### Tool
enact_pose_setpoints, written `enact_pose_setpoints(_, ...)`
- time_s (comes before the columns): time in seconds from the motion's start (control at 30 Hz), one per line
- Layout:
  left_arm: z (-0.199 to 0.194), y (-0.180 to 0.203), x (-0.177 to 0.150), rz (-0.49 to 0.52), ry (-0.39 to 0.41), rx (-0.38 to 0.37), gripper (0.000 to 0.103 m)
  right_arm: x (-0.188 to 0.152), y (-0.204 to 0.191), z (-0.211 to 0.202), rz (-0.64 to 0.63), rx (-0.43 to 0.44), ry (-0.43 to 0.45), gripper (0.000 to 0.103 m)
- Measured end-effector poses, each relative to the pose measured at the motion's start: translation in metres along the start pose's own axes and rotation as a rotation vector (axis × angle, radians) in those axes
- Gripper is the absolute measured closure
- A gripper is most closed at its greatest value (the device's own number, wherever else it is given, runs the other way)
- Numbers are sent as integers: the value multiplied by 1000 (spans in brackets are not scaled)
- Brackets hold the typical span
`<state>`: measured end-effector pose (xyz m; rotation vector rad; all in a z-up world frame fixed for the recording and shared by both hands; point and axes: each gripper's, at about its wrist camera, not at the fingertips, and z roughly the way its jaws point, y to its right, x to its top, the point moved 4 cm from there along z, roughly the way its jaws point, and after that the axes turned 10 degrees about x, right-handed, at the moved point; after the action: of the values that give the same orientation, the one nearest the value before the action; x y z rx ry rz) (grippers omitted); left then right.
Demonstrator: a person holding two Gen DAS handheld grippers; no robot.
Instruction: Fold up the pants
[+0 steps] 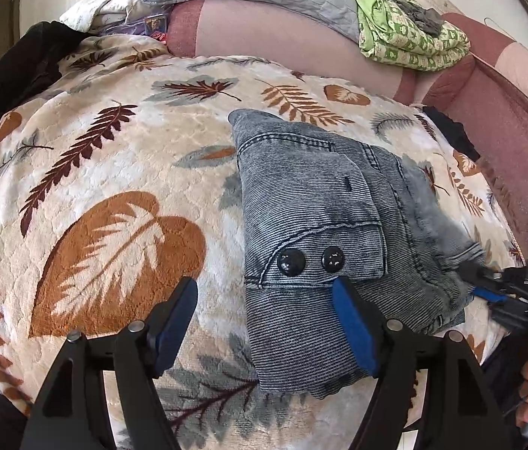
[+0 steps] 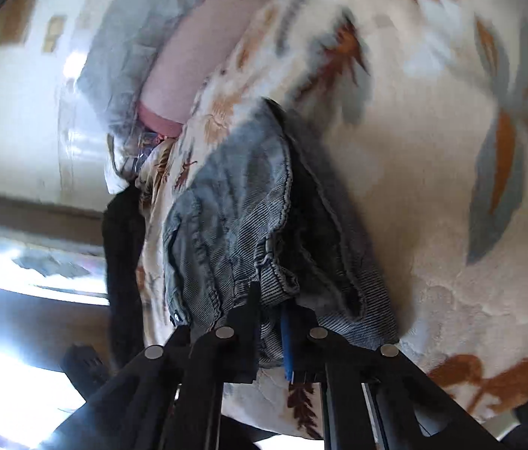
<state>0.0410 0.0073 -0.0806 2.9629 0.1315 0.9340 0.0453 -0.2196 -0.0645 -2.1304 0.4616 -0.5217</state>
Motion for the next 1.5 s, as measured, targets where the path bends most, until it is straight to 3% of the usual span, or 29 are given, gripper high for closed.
enact_pose_setpoints(0.13, 0, 1, 0, 5, -2, 0, 25, -9, -15, -12, -102, -83, 21, 97)
enact_pose_setpoints(0.23, 2, 2, -1, 16, -4, 1, 23, -18, 18, 8, -68, -143, -37, 98)
enact_pose_setpoints(0.43, -3, 1, 1, 16, -5, 8, 23, -19, 20, 7, -71, -141, -36, 98)
enact_pose_setpoints(0.57, -17, 1, 8, 5, 70, 42, 23, -21, 22, 5, -64, -131, -54, 97)
enact_pose_setpoints(0.63, 0, 8, 4, 63, 0, 68, 23, -21, 19, 1, -66, -129, -82, 93)
enact_pose_setpoints(0.8, 5, 9, 2, 80, 13, 92, 21, -9, -15, -31, -163, -157, -28, 89)
enact_pose_setpoints(0.93, 4, 11, 1, 94, 27, 105, 21, 9, -48, -30, -227, -87, -7, 88)
enact_pose_setpoints(1.0, 4, 11, 1, 94, 28, 103, 21, 14, -43, -12, -214, -74, -47, 84)
enact_pose_setpoints(1.07, 4, 11, 1, 87, 25, 100, 21, 12, -16, 10, -185, -164, -97, 84)
enact_pose_setpoints(1.1, 4, 11, 1, 86, 24, 98, 21, 6, 4, 26, -165, -202, -173, 83)
enact_pose_setpoints(1.13, 4, 13, 1, 88, 19, 93, 21, 1, 15, 29, -159, -171, -180, 84)
enact_pose_setpoints(1.17, 3, 13, 1, 86, 19, 90, 21, 2, 16, 23, -159, -172, -160, 94)
enact_pose_setpoints(1.23, -4, 9, 5, 60, 32, 60, 22, 4, 8, 19, -167, -197, -187, 95)
enact_pose_setpoints(1.33, -14, 0, 15, -11, 71, 38, 22, 11, -17, 17, -239, -254, -204, 90)
enact_pose_setpoints(1.43, 5, 8, 8, 56, -3, 50, 22, 31, -67, 24, -375, -250, -177, 81)
enact_pose_setpoints(1.5, 7, 8, 3, 51, 20, 59, 22, 47, -104, 38, -463, -235, -161, 59)
